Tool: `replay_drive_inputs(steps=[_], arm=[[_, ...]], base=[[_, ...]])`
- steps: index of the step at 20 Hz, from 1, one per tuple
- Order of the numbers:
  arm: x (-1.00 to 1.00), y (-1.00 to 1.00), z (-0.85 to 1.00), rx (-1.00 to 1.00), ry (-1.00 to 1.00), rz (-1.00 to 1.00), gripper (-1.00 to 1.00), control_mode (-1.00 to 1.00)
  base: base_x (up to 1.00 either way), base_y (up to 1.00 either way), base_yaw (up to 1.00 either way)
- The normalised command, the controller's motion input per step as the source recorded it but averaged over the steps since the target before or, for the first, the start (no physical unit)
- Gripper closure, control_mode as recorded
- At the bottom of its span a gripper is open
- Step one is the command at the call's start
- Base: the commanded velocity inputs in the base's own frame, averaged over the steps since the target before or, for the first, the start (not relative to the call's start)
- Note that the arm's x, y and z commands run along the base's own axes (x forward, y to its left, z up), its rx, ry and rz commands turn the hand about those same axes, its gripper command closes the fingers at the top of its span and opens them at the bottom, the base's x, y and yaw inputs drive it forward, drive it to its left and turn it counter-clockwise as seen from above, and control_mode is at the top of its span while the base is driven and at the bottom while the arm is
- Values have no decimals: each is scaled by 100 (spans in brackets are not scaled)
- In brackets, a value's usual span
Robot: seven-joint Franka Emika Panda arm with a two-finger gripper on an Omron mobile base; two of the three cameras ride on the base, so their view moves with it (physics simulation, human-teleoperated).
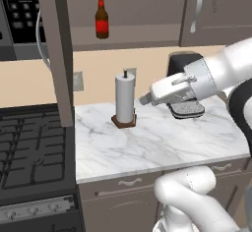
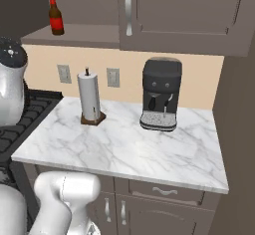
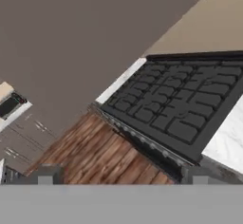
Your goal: Get the candle and the beer from the cabinet and move them to the dining counter.
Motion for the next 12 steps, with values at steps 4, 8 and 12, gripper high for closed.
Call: replay_drive_inputs(steps=[4,8,12], arm=[[-22,-86,-10,-20,-54,-8,-100,-100],[-9,-82,3,-23,-46,-8,-100,-100],[1,-86,23,-21,-35,-5,-100,-100]], base=[[0,0,0],[0,0,0],[0,0,0]])
